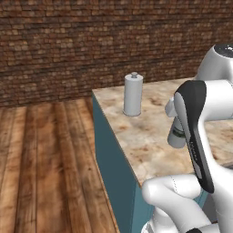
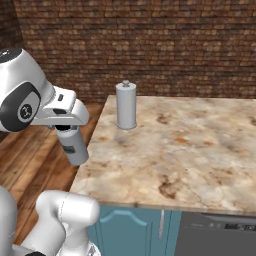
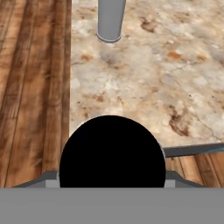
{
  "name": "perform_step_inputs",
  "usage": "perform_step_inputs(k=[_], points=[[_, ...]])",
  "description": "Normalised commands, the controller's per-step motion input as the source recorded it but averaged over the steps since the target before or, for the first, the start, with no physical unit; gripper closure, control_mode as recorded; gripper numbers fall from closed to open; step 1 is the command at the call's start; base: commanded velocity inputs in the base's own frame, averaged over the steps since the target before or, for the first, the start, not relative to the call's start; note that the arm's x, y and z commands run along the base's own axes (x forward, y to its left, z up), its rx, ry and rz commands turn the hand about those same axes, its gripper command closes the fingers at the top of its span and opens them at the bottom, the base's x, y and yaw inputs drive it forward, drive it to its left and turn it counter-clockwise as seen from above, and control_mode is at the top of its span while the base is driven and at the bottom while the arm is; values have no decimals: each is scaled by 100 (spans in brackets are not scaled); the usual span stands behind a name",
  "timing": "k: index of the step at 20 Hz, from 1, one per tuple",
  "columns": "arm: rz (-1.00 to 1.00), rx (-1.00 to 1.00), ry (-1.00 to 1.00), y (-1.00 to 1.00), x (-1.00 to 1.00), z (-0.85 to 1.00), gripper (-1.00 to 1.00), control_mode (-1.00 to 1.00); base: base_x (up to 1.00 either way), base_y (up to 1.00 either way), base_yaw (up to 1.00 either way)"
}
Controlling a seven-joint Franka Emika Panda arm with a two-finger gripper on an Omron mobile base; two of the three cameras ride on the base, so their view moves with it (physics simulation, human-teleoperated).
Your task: Move the drinks to the dining counter.
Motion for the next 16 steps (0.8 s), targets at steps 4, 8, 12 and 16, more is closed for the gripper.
perform_step_inputs(k=[4, 8, 12, 16], points=[[0, 0, 0, 0, 0, 0, 100, 100, 25, -1, 0], [0, 0, 0, 0, 0, 0, 100, 100, 21, 0, 0], [0, 0, 0, 0, 0, 0, 100, 100, 17, -2, 0], [0, 0, 1, -1, 4, 0, 100, -100, 9, -2, 0]])
